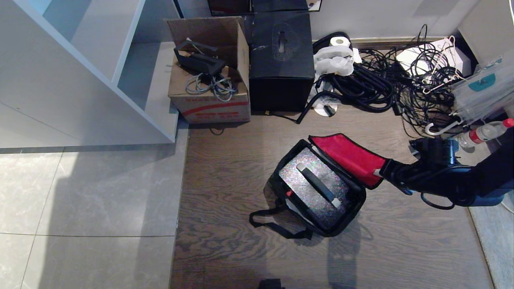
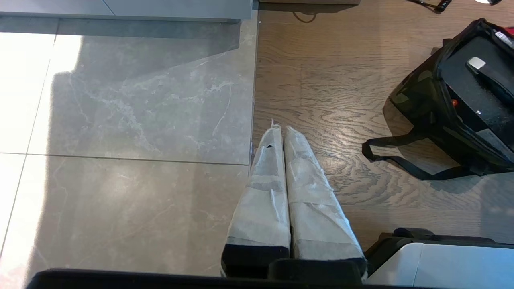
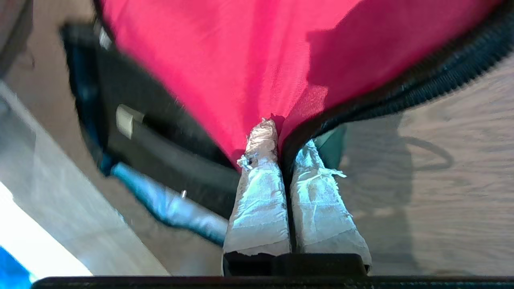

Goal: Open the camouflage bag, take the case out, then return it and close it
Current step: Close the top of the storage box

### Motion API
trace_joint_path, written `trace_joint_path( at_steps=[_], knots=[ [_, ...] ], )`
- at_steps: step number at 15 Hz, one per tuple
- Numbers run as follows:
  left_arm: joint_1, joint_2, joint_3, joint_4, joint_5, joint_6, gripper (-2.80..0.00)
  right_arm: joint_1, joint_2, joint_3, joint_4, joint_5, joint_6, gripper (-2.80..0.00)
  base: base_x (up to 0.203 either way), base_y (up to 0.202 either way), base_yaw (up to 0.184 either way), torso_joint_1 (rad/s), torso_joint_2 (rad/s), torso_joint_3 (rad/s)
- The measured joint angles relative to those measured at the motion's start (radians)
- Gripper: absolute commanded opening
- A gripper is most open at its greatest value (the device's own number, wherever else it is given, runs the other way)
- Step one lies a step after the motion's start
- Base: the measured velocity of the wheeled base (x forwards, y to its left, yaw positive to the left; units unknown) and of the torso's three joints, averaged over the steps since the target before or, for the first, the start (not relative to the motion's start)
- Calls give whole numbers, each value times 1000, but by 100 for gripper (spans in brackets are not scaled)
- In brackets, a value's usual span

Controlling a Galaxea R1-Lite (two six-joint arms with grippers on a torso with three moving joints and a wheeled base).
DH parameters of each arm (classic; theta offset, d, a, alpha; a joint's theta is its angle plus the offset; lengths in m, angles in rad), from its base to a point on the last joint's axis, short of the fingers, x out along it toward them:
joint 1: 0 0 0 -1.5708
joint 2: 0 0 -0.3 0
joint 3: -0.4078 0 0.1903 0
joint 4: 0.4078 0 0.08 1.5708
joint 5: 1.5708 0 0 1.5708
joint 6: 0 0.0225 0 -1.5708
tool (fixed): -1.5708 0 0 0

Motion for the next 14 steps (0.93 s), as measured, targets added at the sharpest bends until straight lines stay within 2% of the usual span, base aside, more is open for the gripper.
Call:
trace_joint_path(
  at_steps=[1, 2, 6, 8, 11, 14],
  knots=[
    [0, 0, 0, 0, 0, 0, -280, 6, -6, 6, 0, 1, -2, -280, 0, 0, 0, 0, 0, 0],
    [0, 0, 0, 0, 0, 0, -280, 12, -11, 9, 0, 1, -1, 0, 0, 0, 0, 0, 0, 0],
    [0, 0, 0, 0, 0, 0, -280, 48, -23, 22, -5, 0, 13, 0, 0, 0, 0, 0, 0, 0],
    [0, 0, 0, 0, 0, 0, -280, 80, -33, 40, -12, -2, 54, 0, 0, 0, 0, 0, 0, 0],
    [0, 0, 0, 0, 0, 0, -280, 157, -78, 123, 6, -4, 131, 0, 0, 0, 0, 0, 0, 0],
    [0, 0, 0, 0, 0, 0, -280, 229, -160, 226, 99, 2, 155, 0, 0, 0, 0, 0, 0, 0]
  ],
)
